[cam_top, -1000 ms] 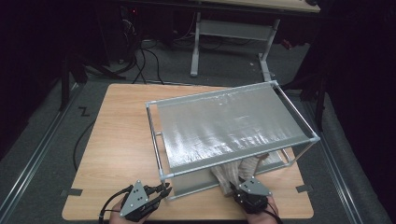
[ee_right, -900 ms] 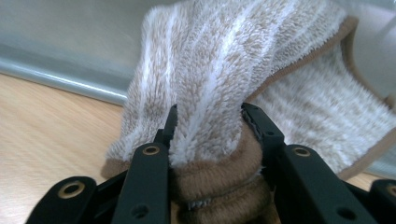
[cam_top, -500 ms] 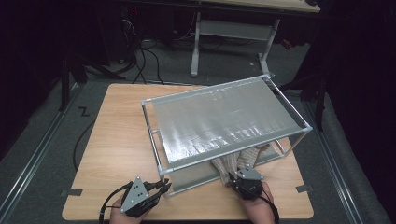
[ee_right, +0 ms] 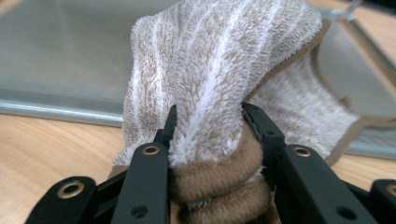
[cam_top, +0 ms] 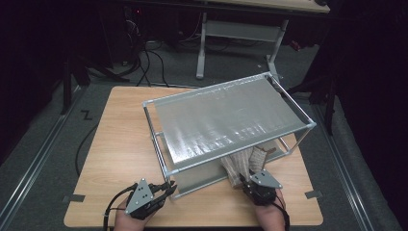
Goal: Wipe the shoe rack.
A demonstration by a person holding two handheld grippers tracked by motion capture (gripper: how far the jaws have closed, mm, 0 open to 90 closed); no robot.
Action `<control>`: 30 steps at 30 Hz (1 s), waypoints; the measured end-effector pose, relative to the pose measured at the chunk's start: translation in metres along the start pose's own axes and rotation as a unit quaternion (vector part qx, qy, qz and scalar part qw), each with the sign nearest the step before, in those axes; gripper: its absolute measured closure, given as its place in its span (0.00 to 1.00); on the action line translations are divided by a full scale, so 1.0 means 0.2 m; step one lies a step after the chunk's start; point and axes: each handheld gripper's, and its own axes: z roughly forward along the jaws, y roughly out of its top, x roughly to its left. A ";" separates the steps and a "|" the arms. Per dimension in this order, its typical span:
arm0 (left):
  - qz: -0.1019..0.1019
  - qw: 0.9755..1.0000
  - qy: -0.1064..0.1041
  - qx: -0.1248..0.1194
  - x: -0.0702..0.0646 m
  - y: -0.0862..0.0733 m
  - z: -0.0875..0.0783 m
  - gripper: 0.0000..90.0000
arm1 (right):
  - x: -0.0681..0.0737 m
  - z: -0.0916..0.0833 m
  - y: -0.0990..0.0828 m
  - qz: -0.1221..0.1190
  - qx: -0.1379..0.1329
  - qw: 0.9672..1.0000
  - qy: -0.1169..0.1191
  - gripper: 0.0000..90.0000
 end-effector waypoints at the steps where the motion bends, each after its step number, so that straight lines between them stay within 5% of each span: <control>1: 0.000 1.000 -0.002 -0.001 0.00 0.00 0.01 0.88 | 0.00 -0.03 0.00 0.003 -0.008 1.000 -0.002 0.73; 8: -0.004 1.000 -0.013 -0.004 0.02 0.01 0.03 0.89 | -0.01 -0.27 -0.03 0.014 -0.067 0.997 -0.024 0.73; 9: -0.031 0.999 -0.015 -0.024 0.00 0.01 0.04 0.89 | -0.01 -0.31 -0.03 0.021 -0.076 0.997 -0.025 0.73; 10: -0.005 1.000 -0.013 -0.006 0.02 0.01 0.04 0.89 | -0.01 -0.34 -0.03 0.026 -0.085 0.996 -0.027 0.73; 20: -0.002 1.000 -0.009 -0.004 0.01 0.01 0.05 0.89 | -0.06 -0.54 0.01 0.041 -0.147 0.987 -0.056 0.73; 26: -0.002 1.000 -0.005 -0.004 0.01 0.01 0.04 0.89 | -0.06 -0.67 0.14 0.031 -0.210 0.975 -0.071 0.73; 30: 0.004 1.000 -0.003 -0.003 -0.01 0.00 0.02 0.88 | -0.05 -0.67 0.23 0.020 -0.236 0.969 -0.068 0.73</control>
